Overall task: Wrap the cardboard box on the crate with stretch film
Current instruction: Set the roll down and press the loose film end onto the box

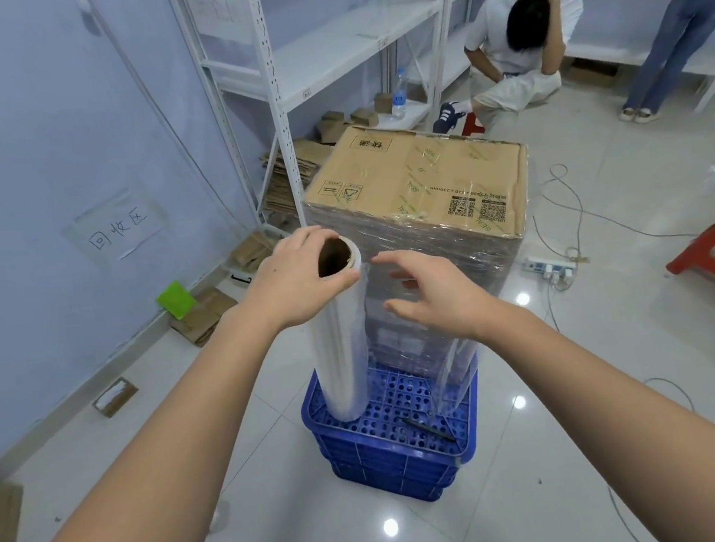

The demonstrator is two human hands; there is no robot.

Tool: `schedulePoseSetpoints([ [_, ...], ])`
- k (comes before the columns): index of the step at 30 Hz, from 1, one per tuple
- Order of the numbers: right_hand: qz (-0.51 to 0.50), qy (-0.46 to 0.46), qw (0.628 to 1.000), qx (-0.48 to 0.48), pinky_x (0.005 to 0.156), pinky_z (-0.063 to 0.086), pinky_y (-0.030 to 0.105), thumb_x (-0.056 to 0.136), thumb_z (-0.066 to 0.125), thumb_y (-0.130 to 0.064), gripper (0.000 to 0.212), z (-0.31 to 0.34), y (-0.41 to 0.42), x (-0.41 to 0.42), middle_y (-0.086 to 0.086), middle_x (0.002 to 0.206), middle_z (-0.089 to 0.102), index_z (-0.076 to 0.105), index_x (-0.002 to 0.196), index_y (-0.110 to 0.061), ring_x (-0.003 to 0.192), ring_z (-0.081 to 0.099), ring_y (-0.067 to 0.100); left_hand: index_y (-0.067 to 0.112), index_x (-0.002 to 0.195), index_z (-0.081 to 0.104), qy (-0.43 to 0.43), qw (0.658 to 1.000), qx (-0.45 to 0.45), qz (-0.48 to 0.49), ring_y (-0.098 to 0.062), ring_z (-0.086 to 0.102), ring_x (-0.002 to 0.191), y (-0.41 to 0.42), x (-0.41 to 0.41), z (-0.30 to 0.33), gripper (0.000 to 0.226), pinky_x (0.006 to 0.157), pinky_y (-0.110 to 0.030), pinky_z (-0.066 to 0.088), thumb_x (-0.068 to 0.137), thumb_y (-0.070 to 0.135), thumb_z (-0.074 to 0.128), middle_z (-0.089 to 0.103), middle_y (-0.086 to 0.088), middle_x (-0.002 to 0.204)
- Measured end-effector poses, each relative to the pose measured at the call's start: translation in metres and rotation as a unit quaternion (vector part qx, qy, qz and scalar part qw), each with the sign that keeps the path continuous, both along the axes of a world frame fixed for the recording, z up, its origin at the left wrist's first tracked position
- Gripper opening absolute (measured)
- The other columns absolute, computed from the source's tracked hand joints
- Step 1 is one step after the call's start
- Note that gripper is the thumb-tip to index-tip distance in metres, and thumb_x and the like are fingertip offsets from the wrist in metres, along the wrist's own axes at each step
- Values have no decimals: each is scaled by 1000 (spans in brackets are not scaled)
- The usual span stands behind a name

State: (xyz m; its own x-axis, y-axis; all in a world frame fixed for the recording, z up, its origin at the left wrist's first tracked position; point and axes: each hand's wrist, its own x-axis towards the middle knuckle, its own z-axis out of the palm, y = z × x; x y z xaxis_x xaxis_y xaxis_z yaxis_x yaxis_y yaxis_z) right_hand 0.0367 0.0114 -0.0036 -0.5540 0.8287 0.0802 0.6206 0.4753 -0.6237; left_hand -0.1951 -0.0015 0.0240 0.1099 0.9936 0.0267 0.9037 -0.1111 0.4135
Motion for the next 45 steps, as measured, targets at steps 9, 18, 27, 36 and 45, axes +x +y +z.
schedulePoseSetpoints([
  [9, -46, -153, 943, 293, 116, 30, 50, 83, 75, -22, 52, 18, 7, 74, 9, 150, 45, 59, 132, -16, 145, 29, 30, 20, 148, 48, 109, 990, 84, -13, -24, 36, 146, -5, 27, 9, 68, 121, -44, 29, 95, 60, 58, 46, -3, 155],
  [18, -59, -185, 964, 181, 121, 21, 45, 78, 79, -14, 95, -3, 20, 122, 3, 164, 17, 24, 155, -29, 151, 11, 24, 24, 115, 64, -19, 987, 98, -127, -15, 58, 105, -31, 132, -37, 25, 94, -41, 49, 96, 40, 61, 66, 8, 111],
  [27, -51, -93, 977, 183, 121, 20, 37, 83, 63, 5, 83, -21, 26, 132, 1, 162, 23, 30, 154, -21, 151, 12, 17, 20, 147, 40, -186, 977, -103, 25, -21, 54, 130, -5, 219, -116, 80, 102, -43, 49, 85, 55, 77, 50, 2, 147],
  [36, -25, -98, 975, 196, 122, 20, 41, 82, 60, 10, 85, -26, 32, 138, 3, 163, 21, 28, 155, -18, 151, 11, 19, 20, 108, 58, -196, 975, -20, 104, -24, 64, 93, 9, 232, -124, 10, 75, -40, 50, 100, 23, 59, 68, 6, 92],
  [45, -13, -181, 953, 243, 122, 16, 38, 74, 62, 13, 103, -24, 30, 141, -1, 165, 9, 13, 158, -22, 151, 2, 16, 25, 122, 72, -137, 989, -12, 55, -22, 68, 95, 7, 205, -120, 28, 82, -40, 55, 103, 17, 53, 77, 2, 104],
])
